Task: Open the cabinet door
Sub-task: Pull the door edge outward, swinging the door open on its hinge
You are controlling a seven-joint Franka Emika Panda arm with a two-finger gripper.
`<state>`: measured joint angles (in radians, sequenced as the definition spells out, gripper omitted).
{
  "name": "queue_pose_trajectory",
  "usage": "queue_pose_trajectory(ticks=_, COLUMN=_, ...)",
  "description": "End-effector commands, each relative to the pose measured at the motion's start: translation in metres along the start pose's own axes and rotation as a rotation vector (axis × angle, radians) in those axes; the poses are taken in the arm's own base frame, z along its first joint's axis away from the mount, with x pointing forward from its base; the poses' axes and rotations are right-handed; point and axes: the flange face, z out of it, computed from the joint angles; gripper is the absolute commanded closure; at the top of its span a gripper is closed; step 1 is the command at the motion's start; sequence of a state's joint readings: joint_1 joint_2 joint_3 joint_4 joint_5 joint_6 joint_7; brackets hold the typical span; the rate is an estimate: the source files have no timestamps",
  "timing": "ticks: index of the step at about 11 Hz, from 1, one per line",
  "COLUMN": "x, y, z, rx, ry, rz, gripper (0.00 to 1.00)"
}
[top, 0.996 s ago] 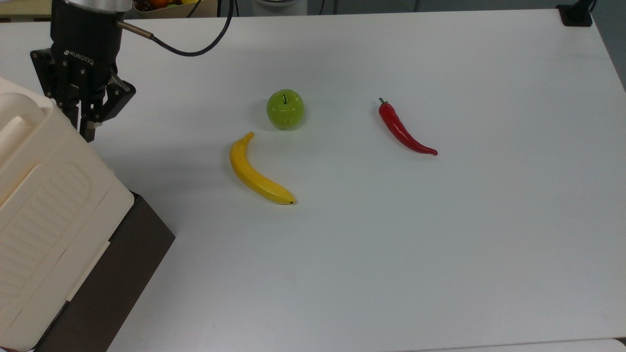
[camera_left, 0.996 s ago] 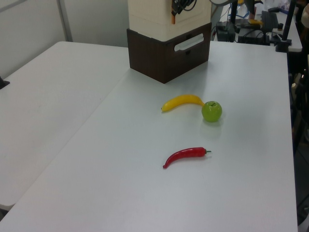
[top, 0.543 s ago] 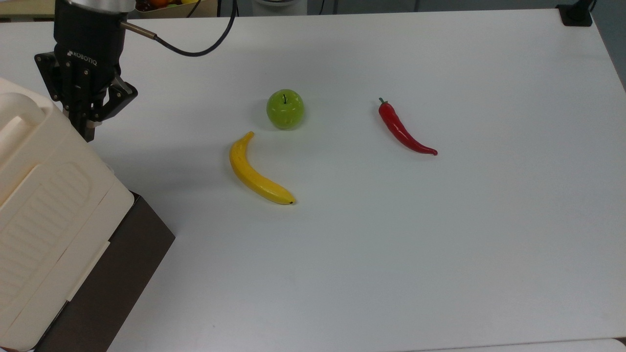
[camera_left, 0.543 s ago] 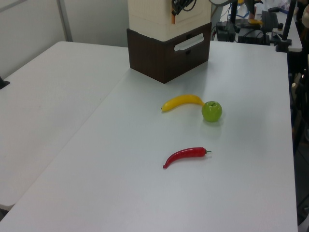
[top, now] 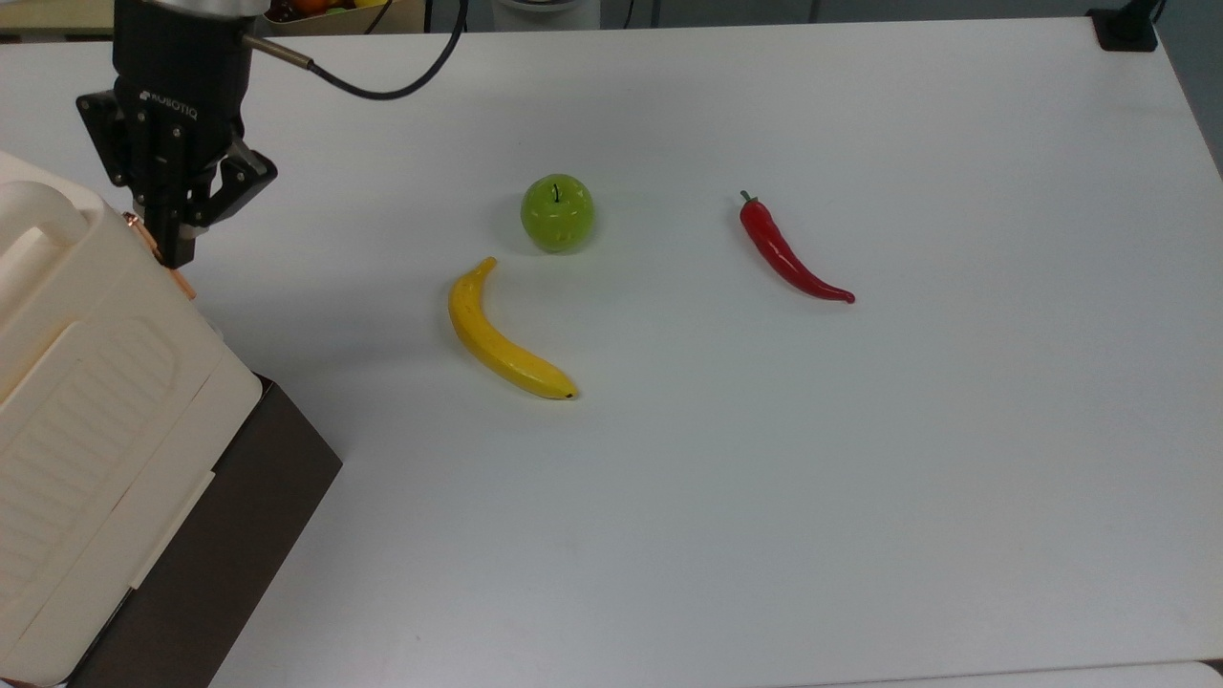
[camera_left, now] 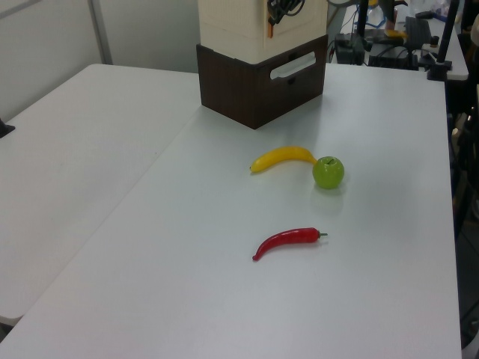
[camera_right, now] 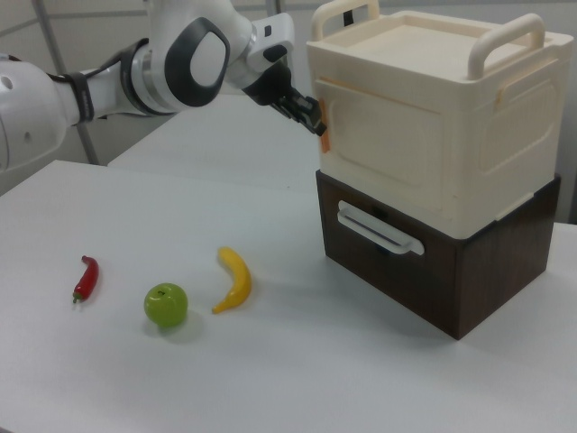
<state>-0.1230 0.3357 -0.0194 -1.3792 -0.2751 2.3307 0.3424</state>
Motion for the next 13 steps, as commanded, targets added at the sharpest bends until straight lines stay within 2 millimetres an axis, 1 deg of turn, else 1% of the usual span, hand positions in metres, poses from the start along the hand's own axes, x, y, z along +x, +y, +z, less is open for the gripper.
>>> queue_pose_trajectory(ticks=1, x=-0.008, y=-0.005, z=-0.013, rx=-0.02, ry=-0.058, rz=0.008, gripper=0.91)
queue_pose_trajectory(ticks=2, x=-0.009, y=-0.005, z=-0.013, rx=-0.025, ry=-0.069, rz=0.01, gripper=0.9)
queue_pose_trajectory(ticks=3, x=-0.011, y=-0.003, z=-0.013, rx=-0.032, ry=-0.091, rz=0.01, gripper=0.78)
queue_pose_trajectory(ticks=4, x=-0.013, y=-0.002, z=-0.014, rx=-0.032, ry=-0.115, rz=0.016, gripper=0.59)
queue_pose_trajectory(ticks=5, x=-0.015, y=0.0, z=-0.017, rx=-0.024, ry=-0.145, rz=0.033, gripper=0.31)
queue_pose_trajectory(ticks=6, x=-0.017, y=0.0, z=-0.022, rx=-0.012, ry=-0.171, rz=0.048, gripper=0.11)
queue_pose_trajectory(ticks=7, x=-0.018, y=0.001, z=-0.031, rx=-0.003, ry=-0.189, rz=0.061, gripper=0.0)
queue_pose_trajectory(ticks=9, x=-0.017, y=0.003, z=-0.052, rx=-0.001, ry=-0.209, rz=0.067, gripper=0.0)
queue_pose_trajectory(ticks=11, x=-0.013, y=0.008, z=-0.07, rx=-0.001, ry=-0.198, rz=0.077, gripper=0.0)
queue_pose_trajectory(ticks=13, x=0.003, y=0.01, z=-0.092, rx=0.011, ry=-0.138, rz=0.087, gripper=0.0)
